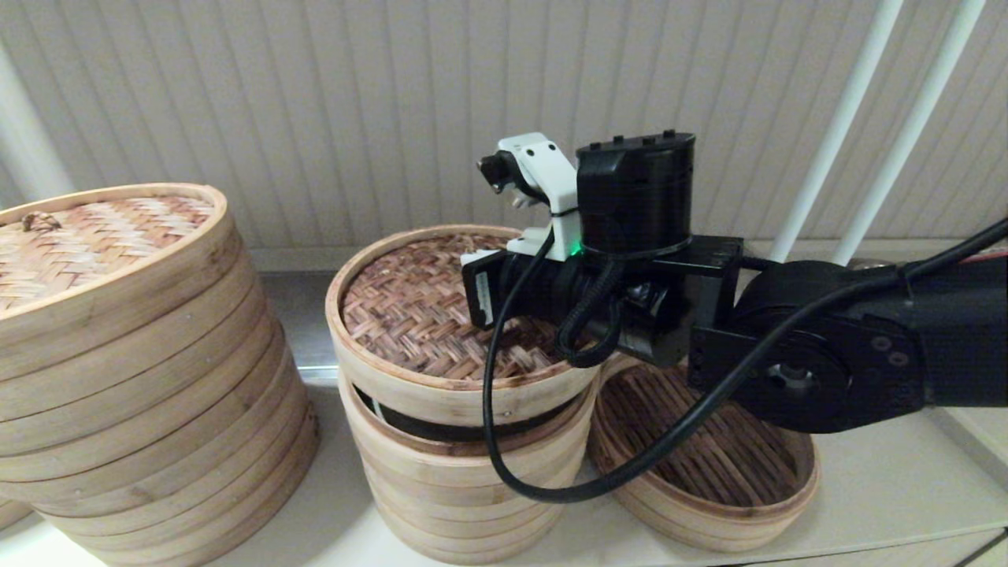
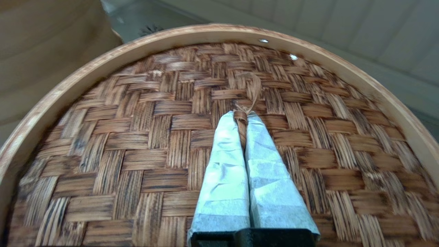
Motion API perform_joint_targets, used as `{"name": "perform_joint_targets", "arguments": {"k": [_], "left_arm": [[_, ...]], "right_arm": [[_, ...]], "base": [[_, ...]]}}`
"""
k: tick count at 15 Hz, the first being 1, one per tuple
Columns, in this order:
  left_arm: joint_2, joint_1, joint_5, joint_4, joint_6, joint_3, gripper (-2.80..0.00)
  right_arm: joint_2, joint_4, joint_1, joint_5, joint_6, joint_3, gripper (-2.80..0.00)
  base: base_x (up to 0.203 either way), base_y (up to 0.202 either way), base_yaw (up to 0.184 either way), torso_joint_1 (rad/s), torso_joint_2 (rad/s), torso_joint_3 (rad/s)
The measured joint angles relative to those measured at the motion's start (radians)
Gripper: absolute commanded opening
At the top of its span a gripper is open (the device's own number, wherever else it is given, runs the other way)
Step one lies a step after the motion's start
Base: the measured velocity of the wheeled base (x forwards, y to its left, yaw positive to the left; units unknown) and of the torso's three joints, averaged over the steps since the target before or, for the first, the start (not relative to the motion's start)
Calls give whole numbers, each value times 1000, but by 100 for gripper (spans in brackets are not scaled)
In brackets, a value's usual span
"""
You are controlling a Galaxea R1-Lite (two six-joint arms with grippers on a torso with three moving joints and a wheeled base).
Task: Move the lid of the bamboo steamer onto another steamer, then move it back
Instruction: Put the steamer
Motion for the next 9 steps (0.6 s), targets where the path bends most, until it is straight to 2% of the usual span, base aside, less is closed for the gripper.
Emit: {"name": "perform_joint_targets", "arguments": {"k": [4, 9], "left_arm": [[0, 0, 0, 0, 0, 0, -280], [0, 0, 0, 0, -1, 0, -280]], "right_arm": [[-45, 2, -9, -40, 2, 1, -280], [-168, 101, -112, -78, -6, -2, -280]], "base": [[0, 0, 0, 0, 0, 0], [0, 0, 0, 0, 0, 0]]}}
